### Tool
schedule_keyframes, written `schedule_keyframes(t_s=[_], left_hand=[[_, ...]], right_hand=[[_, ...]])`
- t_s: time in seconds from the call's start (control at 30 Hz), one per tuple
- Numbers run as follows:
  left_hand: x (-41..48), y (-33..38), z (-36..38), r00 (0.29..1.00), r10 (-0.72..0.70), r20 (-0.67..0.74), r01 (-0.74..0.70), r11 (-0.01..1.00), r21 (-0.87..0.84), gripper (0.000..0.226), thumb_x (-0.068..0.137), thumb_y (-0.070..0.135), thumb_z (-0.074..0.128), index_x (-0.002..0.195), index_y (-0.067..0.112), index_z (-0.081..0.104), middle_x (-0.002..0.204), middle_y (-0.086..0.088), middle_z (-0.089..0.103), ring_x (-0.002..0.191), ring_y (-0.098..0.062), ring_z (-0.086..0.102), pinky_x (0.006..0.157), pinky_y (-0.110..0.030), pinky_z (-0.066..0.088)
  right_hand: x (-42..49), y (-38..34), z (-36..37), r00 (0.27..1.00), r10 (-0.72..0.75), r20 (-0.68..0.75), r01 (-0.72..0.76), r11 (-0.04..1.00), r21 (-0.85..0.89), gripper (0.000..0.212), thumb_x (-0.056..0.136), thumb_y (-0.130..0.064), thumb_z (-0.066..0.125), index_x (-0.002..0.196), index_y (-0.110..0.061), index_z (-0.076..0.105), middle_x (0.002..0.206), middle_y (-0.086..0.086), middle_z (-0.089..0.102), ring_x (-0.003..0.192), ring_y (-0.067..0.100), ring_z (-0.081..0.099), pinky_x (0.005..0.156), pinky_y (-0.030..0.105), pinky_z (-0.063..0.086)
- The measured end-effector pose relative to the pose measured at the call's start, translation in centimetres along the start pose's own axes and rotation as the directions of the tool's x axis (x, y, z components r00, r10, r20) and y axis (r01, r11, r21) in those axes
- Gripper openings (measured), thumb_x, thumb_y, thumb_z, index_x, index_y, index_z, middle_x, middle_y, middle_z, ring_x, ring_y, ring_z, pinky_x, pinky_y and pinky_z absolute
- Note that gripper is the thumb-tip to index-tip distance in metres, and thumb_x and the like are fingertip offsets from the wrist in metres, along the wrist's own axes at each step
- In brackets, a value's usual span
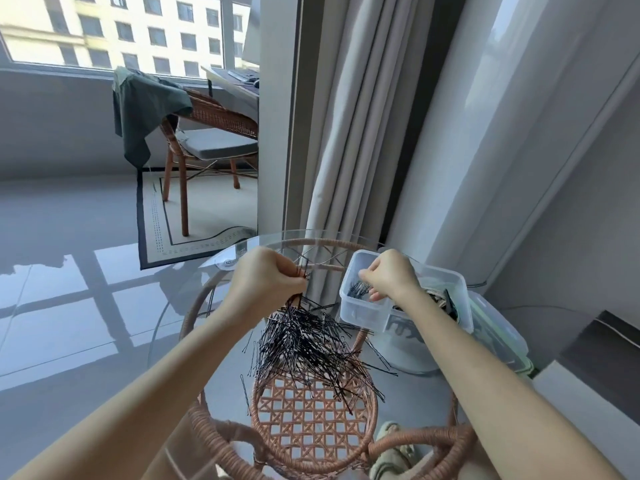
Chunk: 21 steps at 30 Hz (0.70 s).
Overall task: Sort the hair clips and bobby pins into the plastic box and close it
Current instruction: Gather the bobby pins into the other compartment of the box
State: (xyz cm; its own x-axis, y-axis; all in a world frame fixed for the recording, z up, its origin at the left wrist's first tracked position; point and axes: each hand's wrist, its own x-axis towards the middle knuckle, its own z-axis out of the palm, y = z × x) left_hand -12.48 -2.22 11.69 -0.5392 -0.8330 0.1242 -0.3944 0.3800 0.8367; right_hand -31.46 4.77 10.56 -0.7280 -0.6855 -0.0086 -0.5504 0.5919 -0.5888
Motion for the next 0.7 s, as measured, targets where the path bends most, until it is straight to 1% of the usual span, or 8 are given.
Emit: schedule_keyframes(t_s=[0.1,0.17,0.3,0.43,0.53,0.6,0.63,0.7], left_hand=[[1.9,2.7,1.9,0.996,0.083,0.011,-0.083,0.996,0.011,0.003,0.069,0.012,0.073,0.067,0.01,0.075,0.06,-0.003,0.07,0.043,-0.003,0.055,0.042,-0.014,0.045],[3.4,4.5,3.9,0.993,0.118,0.012,-0.118,0.993,0.03,0.003,0.069,0.011,0.073,0.071,0.01,0.075,0.065,-0.005,0.072,0.056,-0.014,0.064,0.055,-0.023,0.056],[6.5,6.3,9.2,0.987,0.137,0.088,-0.154,0.961,0.229,0.013,0.07,0.0,0.062,0.076,0.003,0.073,0.075,-0.014,0.072,0.073,-0.024,0.068,0.065,-0.031,0.057],[7.6,5.8,13.0,0.965,0.044,0.258,-0.173,0.845,0.505,0.016,0.079,-0.005,0.051,0.089,-0.005,0.063,0.097,-0.019,0.068,0.091,-0.031,0.065,0.071,-0.034,0.052],[7.8,5.8,13.3,0.909,-0.025,0.415,-0.262,0.741,0.619,0.016,0.084,0.01,0.057,0.091,-0.004,0.06,0.102,-0.015,0.066,0.087,-0.029,0.065,0.068,-0.031,0.05],[7.8,6.0,12.5,0.852,-0.066,0.52,-0.303,0.747,0.592,0.04,0.08,0.031,0.066,0.105,-0.001,0.06,0.109,-0.012,0.066,0.077,-0.026,0.069,0.068,-0.03,0.055],[7.8,6.1,11.7,0.827,-0.065,0.558,-0.308,0.779,0.546,0.05,0.08,0.037,0.065,0.117,0.004,0.058,0.117,-0.011,0.064,0.075,-0.025,0.07,0.07,-0.031,0.058],[7.4,5.8,9.5,0.824,0.009,0.566,-0.28,0.876,0.394,0.043,0.083,0.036,0.061,0.119,0.014,0.059,0.121,-0.005,0.063,0.074,-0.022,0.071,0.069,-0.031,0.059]], right_hand=[[-1.2,0.9,-2.2,0.985,-0.099,-0.14,0.093,0.995,-0.044,0.034,0.087,-0.014,0.05,0.059,0.003,0.057,0.066,0.023,0.068,0.061,0.036,0.068,0.063,0.043,0.058],[-2.4,2.1,-3.7,0.955,-0.173,-0.241,0.153,0.983,-0.099,0.035,0.087,-0.017,0.048,0.06,0.004,0.052,0.066,0.025,0.066,0.066,0.039,0.066,0.064,0.043,0.056],[-5.2,5.0,-5.5,0.929,-0.224,-0.295,0.22,0.974,-0.045,0.033,0.087,-0.02,0.051,0.067,0.006,0.058,0.069,0.03,0.062,0.07,0.045,0.061,0.061,0.051,0.055],[-7.2,6.7,-5.4,0.946,-0.233,-0.224,0.228,0.972,-0.051,0.033,0.089,-0.021,0.053,0.069,0.003,0.062,0.064,0.023,0.063,0.063,0.037,0.062,0.058,0.049,0.054],[-8.5,7.1,-4.8,0.966,-0.228,-0.117,0.222,0.973,-0.065,0.027,0.09,-0.026,0.053,0.073,-0.012,0.068,0.064,0.004,0.067,0.06,0.022,0.064,0.06,0.034,0.055],[-9.7,7.4,-4.2,0.973,-0.231,0.03,0.232,0.97,-0.07,0.019,0.087,-0.037,0.057,0.09,-0.024,0.071,0.074,-0.011,0.067,0.067,0.009,0.063,0.059,0.017,0.047],[-10.2,7.6,-3.7,0.968,-0.23,0.105,0.239,0.967,-0.086,0.027,0.082,-0.045,0.061,0.101,-0.027,0.068,0.083,-0.016,0.064,0.075,0.005,0.061,0.064,0.016,0.045],[-10.7,8.3,-2.2,0.945,-0.214,0.246,0.263,0.946,-0.19,0.063,0.071,-0.059,0.065,0.123,-0.026,0.054,0.117,-0.013,0.059,0.106,0.009,0.054,0.087,0.025,0.044]])
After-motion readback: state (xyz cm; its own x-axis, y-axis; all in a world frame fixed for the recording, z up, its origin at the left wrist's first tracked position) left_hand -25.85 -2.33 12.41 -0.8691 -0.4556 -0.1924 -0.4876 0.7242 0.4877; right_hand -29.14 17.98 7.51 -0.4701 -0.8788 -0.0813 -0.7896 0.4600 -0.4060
